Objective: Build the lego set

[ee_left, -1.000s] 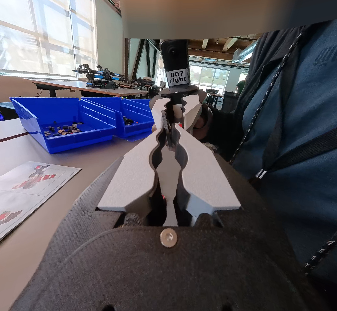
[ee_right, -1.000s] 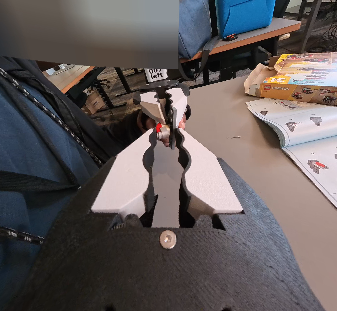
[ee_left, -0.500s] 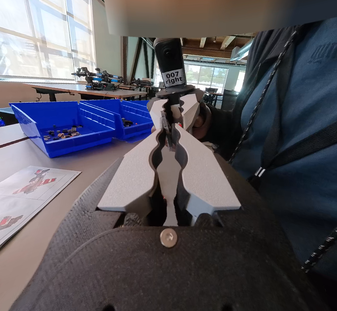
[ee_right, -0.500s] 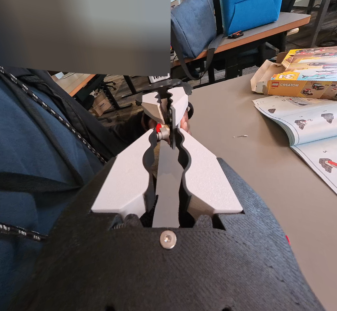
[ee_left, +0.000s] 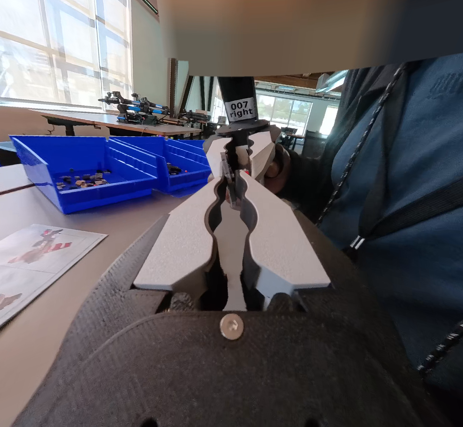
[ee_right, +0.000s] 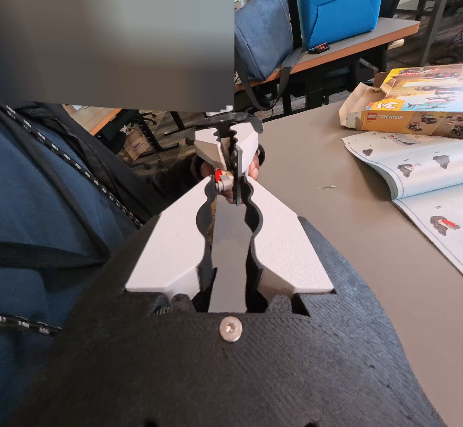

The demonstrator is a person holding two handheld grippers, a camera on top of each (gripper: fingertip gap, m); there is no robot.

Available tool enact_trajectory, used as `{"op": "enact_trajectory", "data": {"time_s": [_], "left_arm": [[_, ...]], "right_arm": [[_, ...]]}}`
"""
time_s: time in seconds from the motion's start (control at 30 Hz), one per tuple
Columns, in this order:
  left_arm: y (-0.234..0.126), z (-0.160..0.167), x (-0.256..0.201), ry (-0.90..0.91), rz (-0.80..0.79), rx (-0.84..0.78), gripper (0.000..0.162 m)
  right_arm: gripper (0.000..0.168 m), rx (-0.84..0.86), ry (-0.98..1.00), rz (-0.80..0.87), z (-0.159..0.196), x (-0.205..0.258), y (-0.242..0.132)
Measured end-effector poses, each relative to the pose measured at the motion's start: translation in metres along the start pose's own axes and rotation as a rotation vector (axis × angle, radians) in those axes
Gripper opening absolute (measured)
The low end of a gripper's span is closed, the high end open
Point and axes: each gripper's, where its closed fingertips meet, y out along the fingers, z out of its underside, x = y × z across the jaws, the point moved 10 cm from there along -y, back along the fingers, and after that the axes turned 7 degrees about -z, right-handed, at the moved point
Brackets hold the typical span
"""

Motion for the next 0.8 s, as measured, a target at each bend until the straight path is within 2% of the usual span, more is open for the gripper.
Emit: {"op": "enact_trajectory", "data": {"time_s": [0.2, 0.43, 0.6, 0.7, 0.8], "left_arm": [[-0.0052, -0.0013, 0.005, -0.103, 0.045, -0.053, 0.016], [-0.0058, -0.0005, 0.0058, -0.117, 0.049, -0.049, 0.017], [-0.0048, 0.0017, 0.0073, -0.122, 0.028, -0.02, 0.027], [-0.0022, 0.0025, 0.0056, -0.116, 0.035, -0.013, 0.027], [-0.0016, 0.0027, 0.0041, -0.112, 0.051, -0.015, 0.018]], "right_arm": [[0.021, 0.001, -0.058, 0.031, -0.0023, -0.0014, -0.0008], [0.021, 0.009, -0.094, 0.047, -0.0032, -0.001, 0.0], [0.021, 0.001, -0.101, 0.055, -0.0058, -0.0013, -0.0015], [0.021, 0.01, -0.106, 0.049, -0.0055, -0.0005, -0.0001], [0.021, 0.013, -0.112, 0.046, -0.0052, 0.0005, 0.0005]]}}
